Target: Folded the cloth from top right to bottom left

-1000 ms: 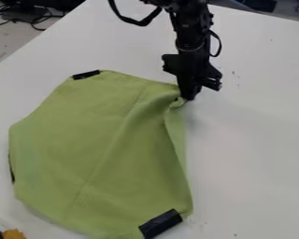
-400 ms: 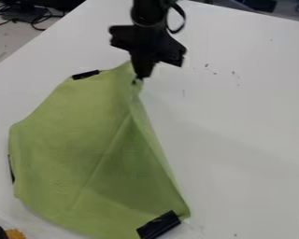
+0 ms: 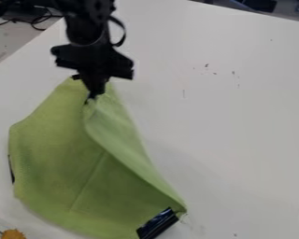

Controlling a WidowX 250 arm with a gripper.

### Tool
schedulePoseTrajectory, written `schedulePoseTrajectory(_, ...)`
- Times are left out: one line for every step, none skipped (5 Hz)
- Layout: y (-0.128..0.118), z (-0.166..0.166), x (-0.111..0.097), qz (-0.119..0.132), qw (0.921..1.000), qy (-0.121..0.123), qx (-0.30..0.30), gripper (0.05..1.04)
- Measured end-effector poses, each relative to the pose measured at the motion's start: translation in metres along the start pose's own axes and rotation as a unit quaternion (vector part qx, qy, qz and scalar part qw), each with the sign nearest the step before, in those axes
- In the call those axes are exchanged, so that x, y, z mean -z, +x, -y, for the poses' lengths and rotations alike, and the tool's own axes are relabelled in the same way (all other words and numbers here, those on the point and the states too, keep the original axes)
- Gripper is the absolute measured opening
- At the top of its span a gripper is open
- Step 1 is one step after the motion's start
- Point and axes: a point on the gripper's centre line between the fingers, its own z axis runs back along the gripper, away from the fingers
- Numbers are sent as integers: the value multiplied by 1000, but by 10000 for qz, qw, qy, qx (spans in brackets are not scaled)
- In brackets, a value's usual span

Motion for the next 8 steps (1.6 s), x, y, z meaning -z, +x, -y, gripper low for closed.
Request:
schedulePoseTrajectory(-22, -20, 13, -98, 9995, -157, -271, 59)
schedulePoseTrajectory(-45, -31, 27, -246, 9978, -302, -545, 59)
schedulePoseTrajectory(-63, -37, 35, -327, 9960, -361, -751, 82)
schedulePoseTrajectory(-66, -35, 42, -315, 9961, -432, -706, 241)
schedulePoseTrajectory(-66, -35, 45, -415, 9959, -462, -652, 509)
schedulePoseTrajectory(-59, -38, 45, -477, 9963, -417, -572, 819)
schedulePoseTrajectory(-55, -35, 42, -607, 9970, -290, -379, 1009)
schedulePoseTrajectory(-41, -31, 27, -569, 9982, 143, 148, 1007)
